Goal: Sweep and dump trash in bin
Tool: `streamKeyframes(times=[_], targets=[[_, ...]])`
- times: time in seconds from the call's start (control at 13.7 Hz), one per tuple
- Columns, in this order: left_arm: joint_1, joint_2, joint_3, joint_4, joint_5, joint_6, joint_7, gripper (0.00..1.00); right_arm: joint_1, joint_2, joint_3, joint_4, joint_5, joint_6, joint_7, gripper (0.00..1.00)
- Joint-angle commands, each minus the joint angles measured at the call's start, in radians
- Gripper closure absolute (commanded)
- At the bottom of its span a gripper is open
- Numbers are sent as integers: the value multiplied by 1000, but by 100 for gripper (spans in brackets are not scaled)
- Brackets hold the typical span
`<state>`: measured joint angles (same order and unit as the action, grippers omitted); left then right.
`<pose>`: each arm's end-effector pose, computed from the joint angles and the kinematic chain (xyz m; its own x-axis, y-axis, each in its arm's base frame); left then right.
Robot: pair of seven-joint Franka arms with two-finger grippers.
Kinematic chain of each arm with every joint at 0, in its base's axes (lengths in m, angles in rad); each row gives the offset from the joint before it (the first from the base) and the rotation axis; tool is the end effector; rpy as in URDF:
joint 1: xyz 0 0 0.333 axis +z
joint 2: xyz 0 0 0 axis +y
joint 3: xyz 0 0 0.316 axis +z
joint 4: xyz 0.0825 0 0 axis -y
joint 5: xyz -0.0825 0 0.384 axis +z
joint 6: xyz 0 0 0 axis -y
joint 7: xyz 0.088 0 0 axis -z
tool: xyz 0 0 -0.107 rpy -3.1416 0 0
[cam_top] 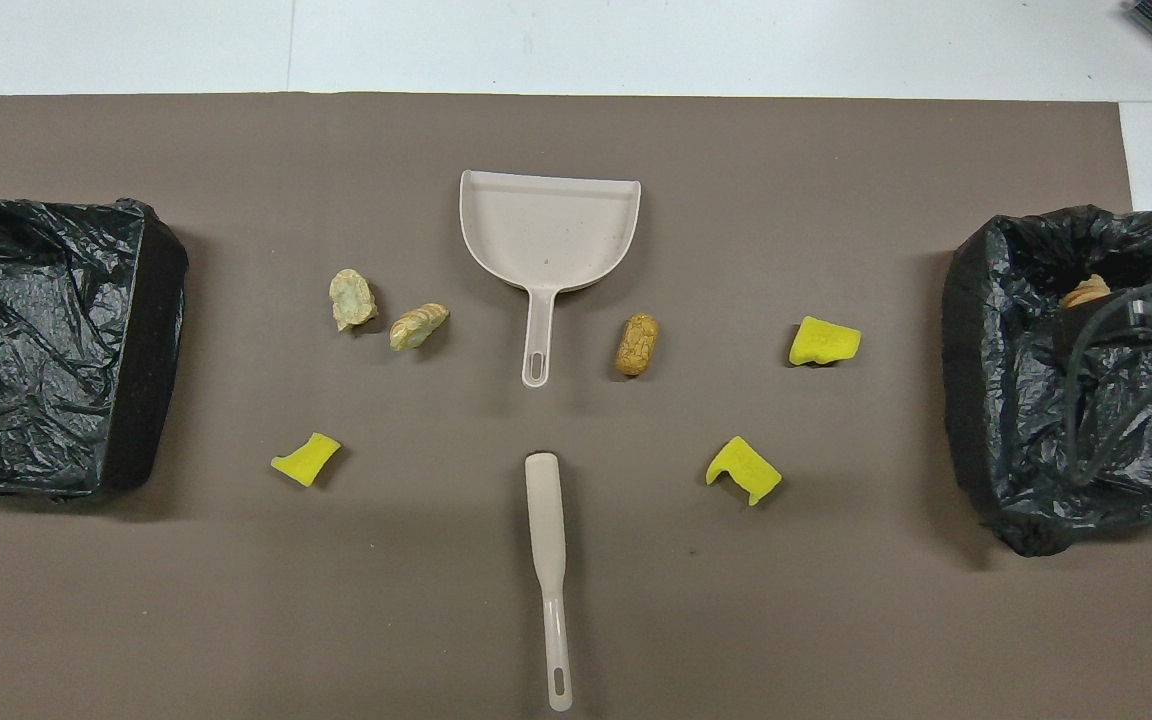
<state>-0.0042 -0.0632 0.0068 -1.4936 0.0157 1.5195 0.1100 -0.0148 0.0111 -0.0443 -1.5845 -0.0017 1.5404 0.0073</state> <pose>0.5282 0.0033 0.6903 0.9905 -0.1064 0.0868 -0.1046 -0.9942 -0.0248 0.5529 -0.0328 0.6093 0.9963 -0.0663 -0.0551 -0.0663 -0.9978 0.0026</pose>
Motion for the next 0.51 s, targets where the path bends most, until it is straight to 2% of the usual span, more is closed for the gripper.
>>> streamKeyframes(times=[0.0,0.15,0.44], targets=[[7,-7,-4,0,10,-10,7,0,-1,61,11,76,9,-29,-20,0],[7,-7,-4,0,10,-9,7,0,19,136,47,129,0,-23,-20,0],[7,-7,-4,0,10,-8,7,0,85,259,52,221,2,15,-3,0]])
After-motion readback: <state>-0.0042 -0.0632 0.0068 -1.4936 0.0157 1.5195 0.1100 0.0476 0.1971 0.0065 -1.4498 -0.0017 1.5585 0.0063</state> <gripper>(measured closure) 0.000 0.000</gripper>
